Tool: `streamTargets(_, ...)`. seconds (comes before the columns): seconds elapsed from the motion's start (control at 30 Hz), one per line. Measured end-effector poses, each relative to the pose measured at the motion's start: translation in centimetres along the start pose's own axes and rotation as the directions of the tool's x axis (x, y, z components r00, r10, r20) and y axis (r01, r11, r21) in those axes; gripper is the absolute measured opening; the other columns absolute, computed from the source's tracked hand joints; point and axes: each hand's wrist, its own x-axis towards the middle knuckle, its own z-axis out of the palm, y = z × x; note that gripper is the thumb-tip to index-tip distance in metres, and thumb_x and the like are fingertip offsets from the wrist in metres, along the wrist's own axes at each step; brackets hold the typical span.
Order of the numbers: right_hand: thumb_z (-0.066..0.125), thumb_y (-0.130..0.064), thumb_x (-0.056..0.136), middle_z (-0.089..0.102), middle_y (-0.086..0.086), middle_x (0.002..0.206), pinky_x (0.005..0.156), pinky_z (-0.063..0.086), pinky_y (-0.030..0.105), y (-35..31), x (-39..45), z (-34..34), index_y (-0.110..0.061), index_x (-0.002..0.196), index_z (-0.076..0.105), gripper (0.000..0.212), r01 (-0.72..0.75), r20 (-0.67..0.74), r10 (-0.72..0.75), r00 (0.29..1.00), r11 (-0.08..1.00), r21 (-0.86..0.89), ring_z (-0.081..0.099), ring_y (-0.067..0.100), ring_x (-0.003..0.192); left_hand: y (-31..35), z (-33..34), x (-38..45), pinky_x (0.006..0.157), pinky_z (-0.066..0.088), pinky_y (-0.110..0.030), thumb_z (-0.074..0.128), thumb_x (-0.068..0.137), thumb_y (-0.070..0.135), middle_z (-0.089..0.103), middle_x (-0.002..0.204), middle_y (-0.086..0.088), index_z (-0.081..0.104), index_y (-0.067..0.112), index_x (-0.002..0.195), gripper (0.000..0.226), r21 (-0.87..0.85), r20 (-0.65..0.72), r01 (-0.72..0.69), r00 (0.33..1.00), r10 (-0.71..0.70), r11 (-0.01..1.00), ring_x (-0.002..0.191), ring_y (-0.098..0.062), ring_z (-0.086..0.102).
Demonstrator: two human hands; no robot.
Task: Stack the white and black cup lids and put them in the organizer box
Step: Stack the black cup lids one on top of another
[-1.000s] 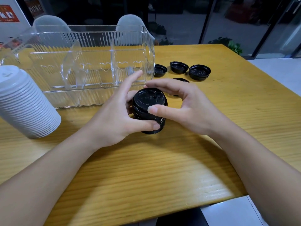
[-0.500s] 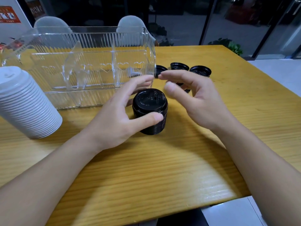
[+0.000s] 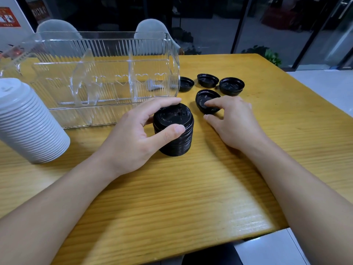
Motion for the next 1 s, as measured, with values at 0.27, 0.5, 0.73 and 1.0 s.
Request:
streamTargets(0.27,0.071,-0.030,0.109,0.073,-0.010,0.124,0.110,0.034,0.042,-0.1,0.0,0.6,-0.032,0.125,0.082,0.019,0.110,0.057,-0.111,0.992,0.994,0.018,0.057,0.023,0.124,-0.1,0.0,0.1,0.124,0.051,-0.049,0.078,0.103,0.047,0.071,0.149,0.019,0.067,0.036,0.155,0.054,0.009,0.006,0.006,1.000,-0.006,1.000,0.147,-0.012,0.063)
streamTargets(0.5,0.076,-0.033,0.105,0.069,-0.012,0.109,0.110,0.035,0.046,-1.1,-0.5,0.5,-0.030,0.106,0.075,0.003,0.182,0.061,-0.187,0.980,0.979,0.091,0.058,0.020,0.116,-0.1,0.0,0.1,0.124,0.051,-0.049,0.079,0.103,0.046,0.071,0.149,0.019,0.067,0.036,0.155,0.054,0.012,0.006,0.004,1.000,-0.004,1.000,0.147,-0.013,0.063)
streamTargets(0.73,0.091,-0.034,0.090,0.069,-0.016,0.093,0.105,0.047,0.050,-1.1,-0.7,0.1,-0.031,0.088,0.070,0.022,0.178,0.015,-0.187,0.982,0.956,0.231,0.061,0.015,0.099,-0.1,0.0,0.1,0.125,0.051,-0.048,0.081,0.101,0.047,0.072,0.149,0.018,0.065,0.036,0.157,0.060,-0.006,0.000,0.020,1.000,-0.020,1.000,0.147,-0.012,0.064)
streamTargets(1.0,0.088,-0.021,0.097,0.077,-0.006,0.093,0.085,0.053,0.021,-1.1,-0.3,-1.1,-0.015,0.098,0.075,0.014,0.196,-0.172,-0.122,0.978,0.821,0.536,0.071,0.013,0.089,-0.1,0.0,0.1,0.125,0.050,-0.049,0.081,0.101,0.047,0.071,0.150,0.018,0.064,0.036,0.157,0.059,-0.015,0.009,0.018,1.000,-0.018,1.000,0.147,-0.013,0.064)
